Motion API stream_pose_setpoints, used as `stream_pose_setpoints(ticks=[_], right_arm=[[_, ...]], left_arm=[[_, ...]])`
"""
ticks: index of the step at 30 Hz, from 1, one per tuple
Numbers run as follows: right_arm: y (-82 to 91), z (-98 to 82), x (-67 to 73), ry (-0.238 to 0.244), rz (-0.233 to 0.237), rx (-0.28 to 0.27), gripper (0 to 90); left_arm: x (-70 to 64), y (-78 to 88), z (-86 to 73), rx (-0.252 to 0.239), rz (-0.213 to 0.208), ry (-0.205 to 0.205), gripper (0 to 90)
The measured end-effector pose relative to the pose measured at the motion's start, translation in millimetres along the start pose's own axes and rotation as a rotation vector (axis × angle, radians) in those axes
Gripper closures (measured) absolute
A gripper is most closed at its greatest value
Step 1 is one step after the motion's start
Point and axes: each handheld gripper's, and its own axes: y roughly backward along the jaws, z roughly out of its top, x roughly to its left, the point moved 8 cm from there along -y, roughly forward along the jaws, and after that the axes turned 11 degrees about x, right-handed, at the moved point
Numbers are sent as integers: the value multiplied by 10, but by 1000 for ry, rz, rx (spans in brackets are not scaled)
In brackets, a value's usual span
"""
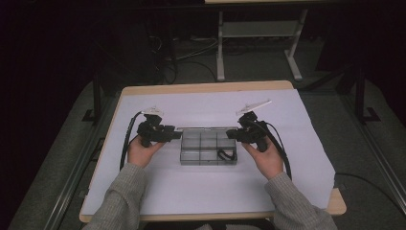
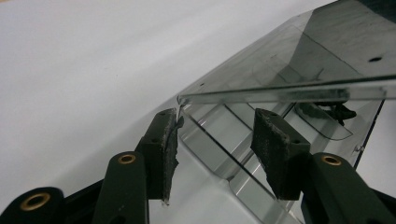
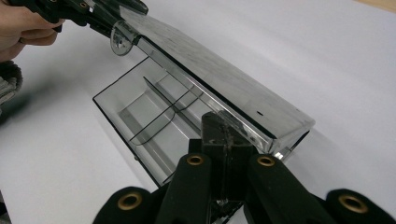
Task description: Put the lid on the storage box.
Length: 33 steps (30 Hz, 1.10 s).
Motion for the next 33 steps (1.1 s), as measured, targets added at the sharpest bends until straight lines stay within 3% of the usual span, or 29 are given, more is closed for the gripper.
stream_pose_setpoints(ticks=[33], right_arm=[[-56, -95, 77, 1, 14, 7, 891]], left_arm=[[18, 76, -232, 4, 26, -7, 489]])
